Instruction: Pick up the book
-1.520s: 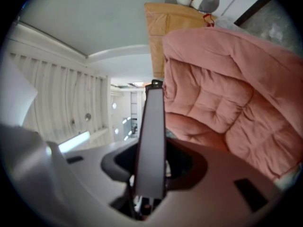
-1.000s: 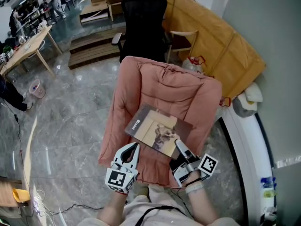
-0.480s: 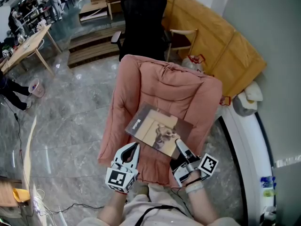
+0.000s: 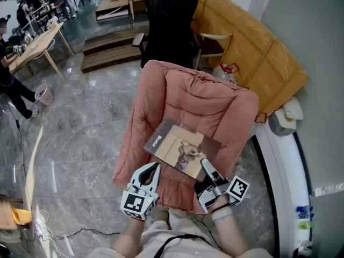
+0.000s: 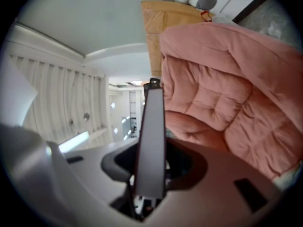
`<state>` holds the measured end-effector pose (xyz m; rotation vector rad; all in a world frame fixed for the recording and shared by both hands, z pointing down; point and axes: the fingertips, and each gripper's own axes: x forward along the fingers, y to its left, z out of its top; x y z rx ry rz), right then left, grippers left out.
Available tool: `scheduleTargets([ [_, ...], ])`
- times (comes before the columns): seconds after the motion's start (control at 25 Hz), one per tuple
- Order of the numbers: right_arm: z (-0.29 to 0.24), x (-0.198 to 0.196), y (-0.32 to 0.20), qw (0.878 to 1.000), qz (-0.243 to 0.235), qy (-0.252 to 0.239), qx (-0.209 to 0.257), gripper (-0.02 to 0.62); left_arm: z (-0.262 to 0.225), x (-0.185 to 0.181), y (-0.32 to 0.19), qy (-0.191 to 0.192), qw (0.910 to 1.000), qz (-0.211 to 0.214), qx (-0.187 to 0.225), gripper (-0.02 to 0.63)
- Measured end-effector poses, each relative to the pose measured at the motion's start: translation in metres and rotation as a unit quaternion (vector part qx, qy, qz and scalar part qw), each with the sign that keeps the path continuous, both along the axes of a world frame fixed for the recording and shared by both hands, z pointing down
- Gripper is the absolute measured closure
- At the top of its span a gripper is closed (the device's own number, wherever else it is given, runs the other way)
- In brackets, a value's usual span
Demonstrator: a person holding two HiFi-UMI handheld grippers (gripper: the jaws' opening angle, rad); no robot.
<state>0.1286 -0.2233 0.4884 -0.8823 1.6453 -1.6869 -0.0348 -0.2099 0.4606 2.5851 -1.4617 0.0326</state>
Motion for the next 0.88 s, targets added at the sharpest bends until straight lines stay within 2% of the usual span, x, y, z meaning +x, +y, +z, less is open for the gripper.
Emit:
scheduleTargets([
  [0.88, 0.0038, -0.0021, -0.0009, 1.000, 0.004, -0.011, -0.016, 0.436, 0.0021, -0.0020, -0.0021, 0.002, 1.0000, 0.003, -0.005, 0.584],
])
